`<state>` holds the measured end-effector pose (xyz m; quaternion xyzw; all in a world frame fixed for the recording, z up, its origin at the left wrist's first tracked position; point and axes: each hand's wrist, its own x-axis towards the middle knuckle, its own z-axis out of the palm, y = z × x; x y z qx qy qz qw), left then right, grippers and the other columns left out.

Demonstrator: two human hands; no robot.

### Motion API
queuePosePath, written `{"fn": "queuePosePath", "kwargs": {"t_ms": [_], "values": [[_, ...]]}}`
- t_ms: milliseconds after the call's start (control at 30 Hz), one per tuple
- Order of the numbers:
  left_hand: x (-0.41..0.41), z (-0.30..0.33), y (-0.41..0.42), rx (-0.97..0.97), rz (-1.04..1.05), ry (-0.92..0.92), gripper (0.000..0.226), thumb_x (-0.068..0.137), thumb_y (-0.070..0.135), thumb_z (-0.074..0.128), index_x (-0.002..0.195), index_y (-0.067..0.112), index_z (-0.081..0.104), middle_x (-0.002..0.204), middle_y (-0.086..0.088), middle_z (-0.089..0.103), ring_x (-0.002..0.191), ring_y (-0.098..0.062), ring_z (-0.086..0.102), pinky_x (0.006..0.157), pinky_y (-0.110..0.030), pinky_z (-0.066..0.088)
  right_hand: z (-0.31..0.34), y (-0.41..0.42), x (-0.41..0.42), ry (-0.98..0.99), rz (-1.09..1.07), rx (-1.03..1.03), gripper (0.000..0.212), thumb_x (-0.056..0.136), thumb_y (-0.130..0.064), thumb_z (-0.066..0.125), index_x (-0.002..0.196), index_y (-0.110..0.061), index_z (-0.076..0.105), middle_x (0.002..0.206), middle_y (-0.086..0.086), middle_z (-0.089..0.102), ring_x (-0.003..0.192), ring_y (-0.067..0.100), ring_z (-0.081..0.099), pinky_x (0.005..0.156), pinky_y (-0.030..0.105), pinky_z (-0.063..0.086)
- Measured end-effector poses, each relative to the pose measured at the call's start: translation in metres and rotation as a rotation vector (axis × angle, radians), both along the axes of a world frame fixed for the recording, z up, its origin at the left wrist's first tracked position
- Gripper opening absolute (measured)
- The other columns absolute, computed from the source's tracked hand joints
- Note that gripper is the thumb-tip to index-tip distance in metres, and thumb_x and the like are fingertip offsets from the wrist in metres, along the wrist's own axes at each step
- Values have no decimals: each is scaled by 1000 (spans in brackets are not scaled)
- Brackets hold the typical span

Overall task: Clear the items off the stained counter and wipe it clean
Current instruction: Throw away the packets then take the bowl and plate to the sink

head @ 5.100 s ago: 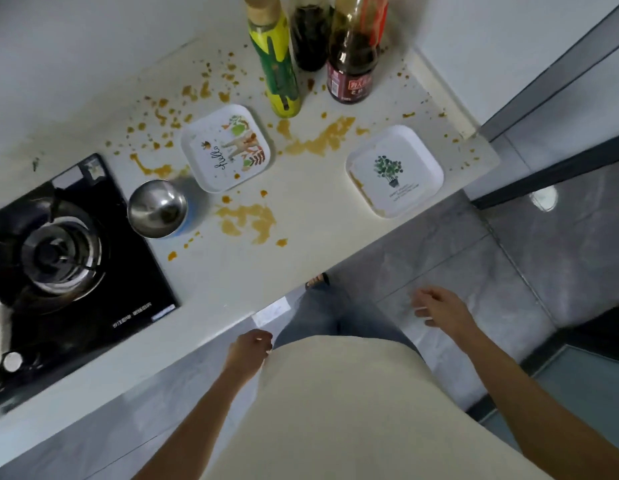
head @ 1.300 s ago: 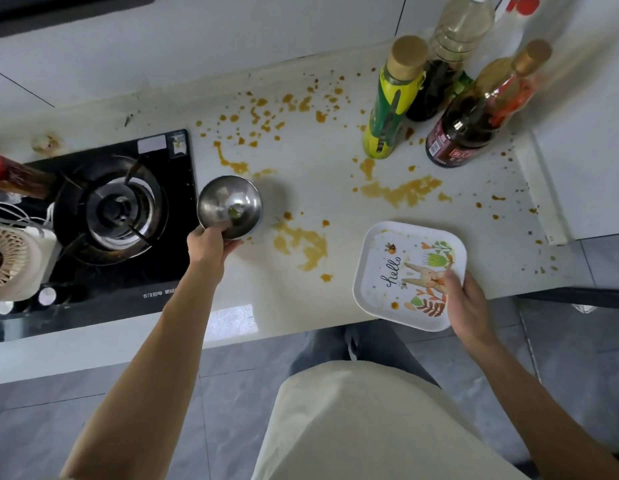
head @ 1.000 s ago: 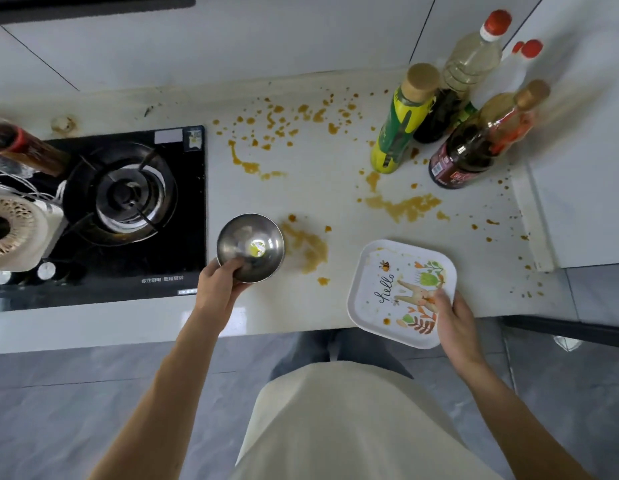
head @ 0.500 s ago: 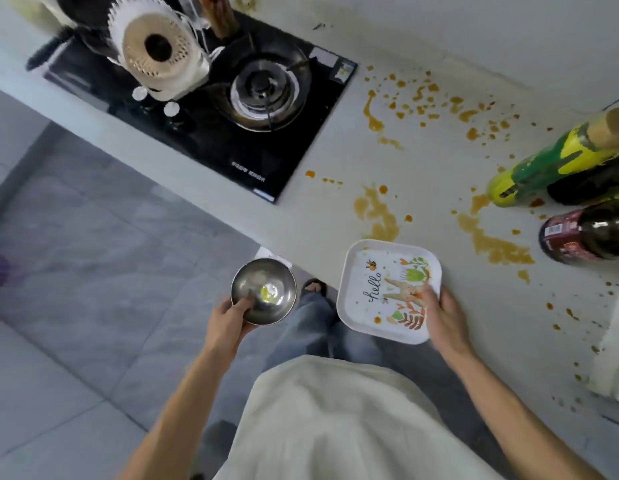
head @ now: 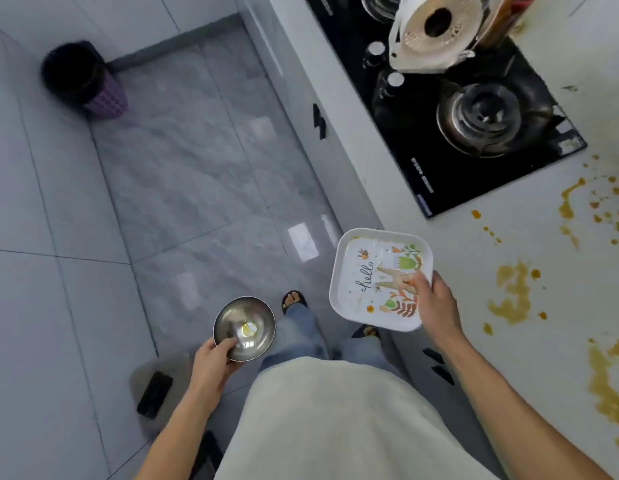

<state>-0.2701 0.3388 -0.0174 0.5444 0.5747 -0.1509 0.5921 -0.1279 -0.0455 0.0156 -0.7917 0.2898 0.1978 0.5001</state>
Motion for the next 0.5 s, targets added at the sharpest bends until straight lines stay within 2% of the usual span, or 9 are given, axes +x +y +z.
{"fn": "queuePosePath", "kwargs": {"t_ms": [67, 133, 200, 300, 400, 500], "values": [[2, -5, 21, -15, 60, 4, 12, 95, 8, 65, 102, 6, 75, 95, -14, 80, 87, -25, 74, 68, -32, 62, -3, 28, 16, 8, 39, -12, 25, 105, -43, 48, 117, -31, 67, 97, -10, 79, 76, 2, 76, 58, 19, 55], [14, -8, 38, -27, 109, -3, 8, 96, 6, 65, 99, 5, 72, 92, -14, 77, 86, -25, 72, 62, -29, 62, -5, 50, 31, 21, 60, -25, 23, 105, -41, 48, 114, -30, 67, 93, -11, 79, 74, 0, 75, 52, 14, 52], [31, -8, 53, -26, 129, -17, 6, 96, 5, 65, 99, 4, 71, 93, -14, 75, 85, -25, 71, 60, -27, 62, -6, 69, 44, 39, 80, -45, 22, 105, -40, 48, 111, -32, 67, 92, -11, 79, 73, 2, 75, 55, 18, 53], [64, -5, 74, -31, 136, -59, 7, 96, 3, 63, 99, 5, 69, 95, -13, 71, 82, -21, 69, 62, -27, 61, -8, 90, 63, 64, 95, -67, 23, 106, -39, 47, 117, -31, 66, 103, -6, 78, 87, 15, 76, 66, 31, 55], [103, -2, 94, -24, 154, -100, 9, 95, 4, 63, 102, 3, 68, 92, -11, 69, 76, -17, 67, 59, -25, 61, -10, 103, 85, 80, 94, -86, 25, 106, -38, 48, 120, -29, 66, 104, -4, 77, 91, 19, 75, 68, 32, 54], [142, 1, 115, -29, 167, -125, 12, 94, 5, 63, 104, 2, 68, 96, -11, 70, 82, -19, 68, 67, -28, 62, -12, 115, 117, 91, 93, -115, 22, 106, -39, 48, 116, -29, 65, 102, -4, 77, 91, 20, 74, 67, 32, 53]]}}
